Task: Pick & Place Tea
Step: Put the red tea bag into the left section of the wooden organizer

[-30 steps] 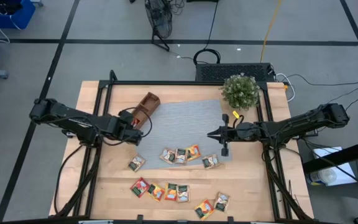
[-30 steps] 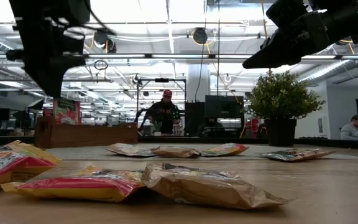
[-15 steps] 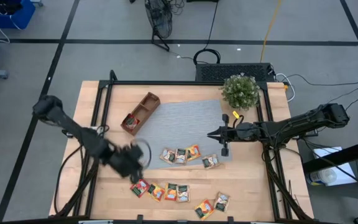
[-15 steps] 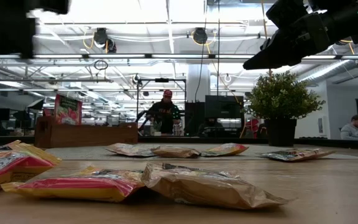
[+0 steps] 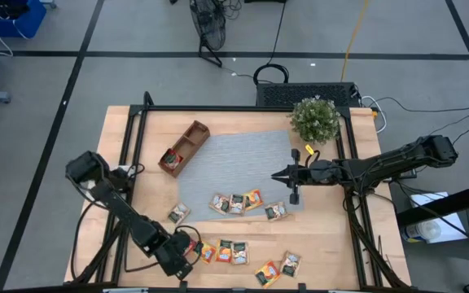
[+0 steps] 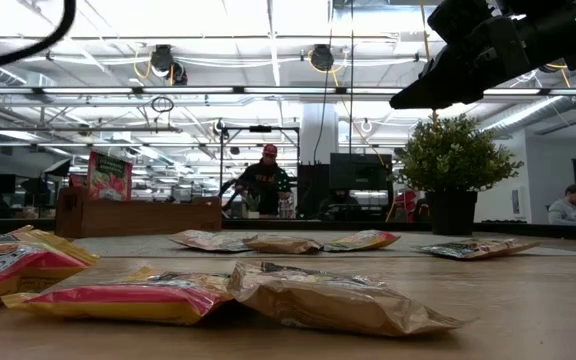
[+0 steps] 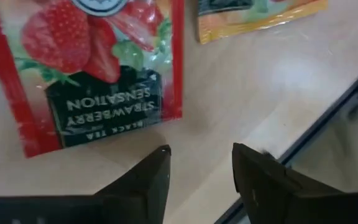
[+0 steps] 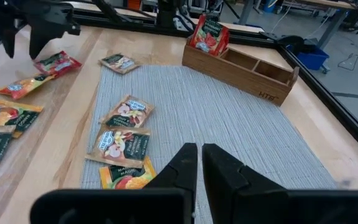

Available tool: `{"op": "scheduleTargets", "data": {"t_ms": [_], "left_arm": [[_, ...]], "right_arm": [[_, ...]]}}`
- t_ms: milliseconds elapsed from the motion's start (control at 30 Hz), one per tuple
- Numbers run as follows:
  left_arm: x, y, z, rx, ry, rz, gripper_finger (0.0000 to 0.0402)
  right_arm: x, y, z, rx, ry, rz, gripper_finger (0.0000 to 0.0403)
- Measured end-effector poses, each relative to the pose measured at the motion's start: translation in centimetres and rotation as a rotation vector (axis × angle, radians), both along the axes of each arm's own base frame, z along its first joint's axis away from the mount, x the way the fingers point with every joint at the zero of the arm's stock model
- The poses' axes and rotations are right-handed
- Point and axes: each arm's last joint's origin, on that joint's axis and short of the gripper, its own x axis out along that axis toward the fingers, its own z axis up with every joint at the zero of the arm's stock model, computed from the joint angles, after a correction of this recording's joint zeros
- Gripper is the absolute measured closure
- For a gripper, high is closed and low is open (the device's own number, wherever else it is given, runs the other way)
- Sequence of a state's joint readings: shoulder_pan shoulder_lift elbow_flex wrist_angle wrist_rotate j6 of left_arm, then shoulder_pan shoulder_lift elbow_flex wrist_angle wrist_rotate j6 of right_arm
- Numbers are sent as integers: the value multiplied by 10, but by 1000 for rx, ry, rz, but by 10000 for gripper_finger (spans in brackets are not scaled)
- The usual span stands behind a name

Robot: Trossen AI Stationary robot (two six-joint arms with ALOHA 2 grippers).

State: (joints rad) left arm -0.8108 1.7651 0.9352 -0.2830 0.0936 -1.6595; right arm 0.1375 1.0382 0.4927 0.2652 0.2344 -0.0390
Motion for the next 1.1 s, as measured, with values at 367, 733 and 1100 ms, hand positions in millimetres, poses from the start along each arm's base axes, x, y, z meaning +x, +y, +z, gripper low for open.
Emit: {"op": "scheduleTargets", "data": {"t_ms": [367, 733, 1100], "left_arm": [[-4, 11, -7, 167, 12, -139, 224], [-20, 29, -2, 113, 341, -159, 224], [-19, 54, 26, 418, 277, -95, 224]], "right_arm": [[0, 0, 0, 1, 1, 0, 387], [0, 0, 0, -1, 1, 1, 387], [0, 0, 0, -1, 2, 1, 387]]}}
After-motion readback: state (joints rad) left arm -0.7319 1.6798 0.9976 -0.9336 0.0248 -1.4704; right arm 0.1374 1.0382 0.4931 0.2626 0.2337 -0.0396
